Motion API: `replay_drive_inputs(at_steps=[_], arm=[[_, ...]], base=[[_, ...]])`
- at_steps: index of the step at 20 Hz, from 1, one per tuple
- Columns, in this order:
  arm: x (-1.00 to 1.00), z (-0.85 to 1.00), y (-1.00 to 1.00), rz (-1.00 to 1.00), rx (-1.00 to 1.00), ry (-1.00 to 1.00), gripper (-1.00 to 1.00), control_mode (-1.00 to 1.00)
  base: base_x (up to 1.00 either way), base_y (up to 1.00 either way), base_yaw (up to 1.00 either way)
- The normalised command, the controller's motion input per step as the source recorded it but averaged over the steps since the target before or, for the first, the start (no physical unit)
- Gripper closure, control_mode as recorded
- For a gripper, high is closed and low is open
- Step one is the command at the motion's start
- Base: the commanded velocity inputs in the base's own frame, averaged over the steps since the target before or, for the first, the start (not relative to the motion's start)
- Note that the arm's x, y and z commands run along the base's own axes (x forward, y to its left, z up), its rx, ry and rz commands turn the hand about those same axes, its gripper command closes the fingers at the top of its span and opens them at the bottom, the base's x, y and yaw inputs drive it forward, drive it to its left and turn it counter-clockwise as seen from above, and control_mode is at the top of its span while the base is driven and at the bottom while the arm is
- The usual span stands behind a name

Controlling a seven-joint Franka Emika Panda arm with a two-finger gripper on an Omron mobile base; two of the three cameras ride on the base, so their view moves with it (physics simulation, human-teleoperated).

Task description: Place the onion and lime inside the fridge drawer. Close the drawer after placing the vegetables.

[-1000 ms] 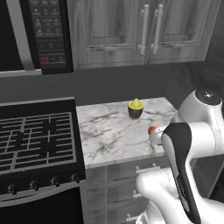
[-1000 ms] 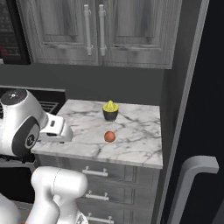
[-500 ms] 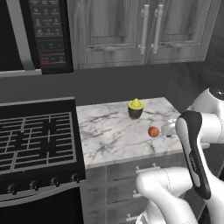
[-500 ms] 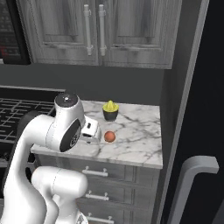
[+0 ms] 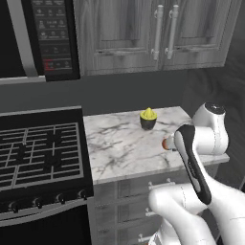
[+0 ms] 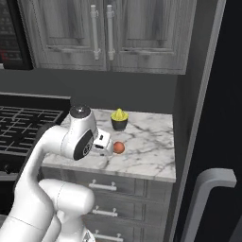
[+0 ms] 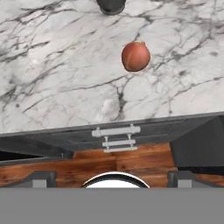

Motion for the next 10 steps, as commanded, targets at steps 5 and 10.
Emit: replay_drive_inputs(at_steps=[5,10], arm=[[0.32,-0.08,-0.33,0.00,0.00,0.08,-1.00,-1.00],[0.37,-0.34,-0.16,-0.01,0.00,0.10,-1.00,-1.00]], base=[[0.00,0.00,0.00],[0.00,0.00,0.00]])
